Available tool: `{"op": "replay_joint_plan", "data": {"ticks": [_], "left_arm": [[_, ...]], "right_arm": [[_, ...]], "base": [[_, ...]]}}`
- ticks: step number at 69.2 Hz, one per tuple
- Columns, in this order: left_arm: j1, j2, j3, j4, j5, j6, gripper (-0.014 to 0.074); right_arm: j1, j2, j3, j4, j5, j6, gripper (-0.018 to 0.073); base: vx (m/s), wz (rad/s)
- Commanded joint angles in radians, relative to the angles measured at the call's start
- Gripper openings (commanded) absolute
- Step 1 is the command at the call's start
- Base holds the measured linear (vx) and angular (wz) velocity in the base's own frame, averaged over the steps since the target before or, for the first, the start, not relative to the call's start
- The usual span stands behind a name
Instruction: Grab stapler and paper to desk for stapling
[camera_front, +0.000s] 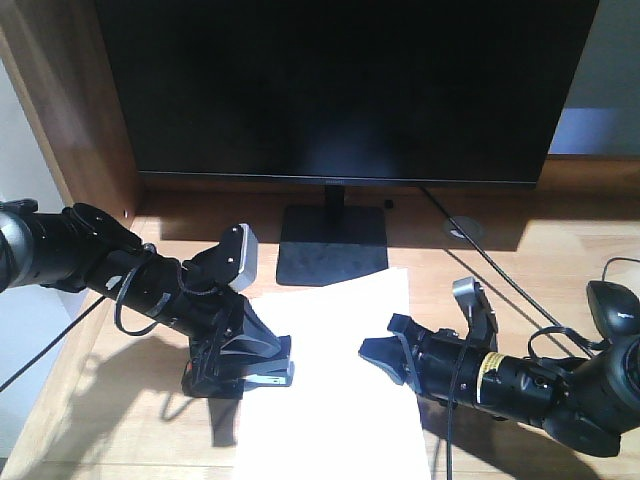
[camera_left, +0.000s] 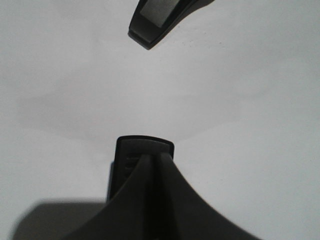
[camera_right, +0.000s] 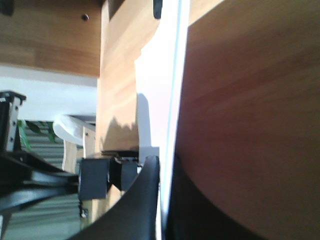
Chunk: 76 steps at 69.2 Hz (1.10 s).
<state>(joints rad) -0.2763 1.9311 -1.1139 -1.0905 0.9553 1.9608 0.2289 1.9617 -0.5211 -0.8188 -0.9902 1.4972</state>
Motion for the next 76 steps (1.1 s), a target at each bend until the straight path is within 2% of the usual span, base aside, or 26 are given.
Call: {"op": "replay_joint_plan", "data": {"ticks": [1,22,76], "left_arm": [[-0.005,-0.044,-0.022,-0.048,0.034,-0.01,-0.0007],[-0.005,-0.044,-0.022,-0.048,0.034,-0.01,-0.0007],[-0.005,-0.044,-0.022,-0.048,0.035,-0.01,-0.0007]], "right_arm": [[0.011,-0.029,-0.019,0.047,-0.087,-0.015,-0.0001],[0.12,0.004,-0.019,0.233,-0.094,-0.066,-0.0001],[0.127,0.005,-0.019,0.227,-0.127,-0.071,-0.0001]], "base": [[0.0,0.0],[0.0,0.0],[0.0,0.0]]}}
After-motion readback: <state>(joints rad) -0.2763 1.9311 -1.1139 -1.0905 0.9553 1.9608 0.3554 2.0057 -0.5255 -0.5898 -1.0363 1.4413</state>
